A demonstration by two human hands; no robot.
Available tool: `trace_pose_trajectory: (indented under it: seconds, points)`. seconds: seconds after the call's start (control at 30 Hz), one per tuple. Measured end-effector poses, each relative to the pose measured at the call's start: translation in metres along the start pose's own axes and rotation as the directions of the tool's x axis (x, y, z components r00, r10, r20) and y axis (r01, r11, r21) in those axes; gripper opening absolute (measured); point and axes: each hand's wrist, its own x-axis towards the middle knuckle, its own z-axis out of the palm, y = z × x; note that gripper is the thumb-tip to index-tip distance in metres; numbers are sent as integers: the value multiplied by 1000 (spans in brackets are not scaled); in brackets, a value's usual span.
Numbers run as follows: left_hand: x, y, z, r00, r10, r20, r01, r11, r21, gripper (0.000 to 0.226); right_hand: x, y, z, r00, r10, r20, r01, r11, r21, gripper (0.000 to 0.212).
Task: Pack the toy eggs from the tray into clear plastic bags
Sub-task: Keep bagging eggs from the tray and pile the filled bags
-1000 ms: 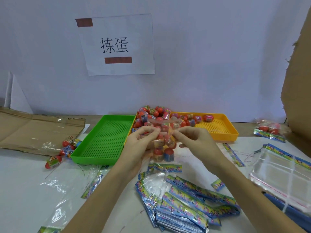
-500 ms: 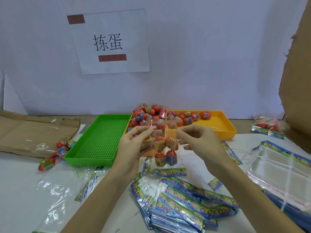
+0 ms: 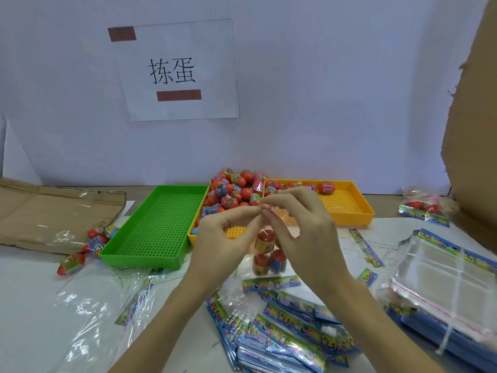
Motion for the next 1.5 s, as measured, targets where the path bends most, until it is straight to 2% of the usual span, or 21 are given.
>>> trace_pose_trajectory:
  seconds: [0.07, 0.23, 0.37, 0.5, 0.6, 0.73, 0.83, 0.97, 1.03, 1.1, 1.17, 1.23, 1.3, 1.4, 1.5]
  points:
    - [-1, 0, 0, 998, 60, -7, -59, 993, 106, 21, 0, 2, -1, 1000, -13, 4, 13, 1000, -10, 14]
    - [-1, -1, 1, 998, 45, -46, -38, 989, 143, 16, 3, 8, -5, 994, -107, 19, 108, 992, -60, 14]
    - [-1, -1, 3, 989, 126, -82, -108, 975, 192, 17, 3, 14, -8, 982, -187, -2, 186, 977, -109, 15]
    - [-2, 0, 5, 982, 157, -101, -130, 963, 237, 20, 3, 13, -8, 980, -200, -10, 198, 973, -116, 16]
    - [-4, 0, 6, 978, 187, -88, -156, 947, 280, 19, 3, 12, -7, 981, -192, -9, 189, 974, -127, 7]
    - [-3, 2, 7, 986, 140, -94, -113, 961, 253, 19, 5, 10, -5, 994, -99, -50, 93, 990, -107, 10]
    - [-1, 0, 3, 993, 59, -100, -37, 978, 204, 15, 9, 15, -10, 994, 24, -107, -33, 996, -85, 10]
    - [6, -4, -6, 965, -174, -195, 167, 985, -51, 16, 16, 47, -28, 947, 273, -172, -292, 951, -101, 9]
    - [9, -5, -11, 931, -270, -247, 231, 957, -178, 16, 13, 67, -36, 900, 416, -130, -433, 885, -170, 3]
    - [11, -7, -14, 902, -323, -285, 251, 932, -262, 15, 8, 80, -38, 863, 502, -51, -500, 837, -223, 6]
    - [12, -9, -17, 890, -352, -290, 271, 920, -284, 15, 4, 83, -34, 849, 519, 97, -490, 843, -223, 8]
    - [12, -9, -17, 890, -364, -275, 286, 914, -287, 15, 2, 78, -25, 836, 481, 264, -430, 873, -230, 9]
    - [12, -9, -16, 896, -359, -262, 284, 916, -284, 15, -1, 70, -15, 816, 442, 373, -384, 896, -220, 13]
    - [12, -8, -16, 900, -358, -249, 281, 913, -295, 14, -3, 59, -8, 805, 424, 416, -418, 902, -111, 15]
    - [12, -7, -15, 909, -349, -228, 279, 916, -290, 14, -6, 47, -4, 841, 399, 365, -412, 910, -44, 2]
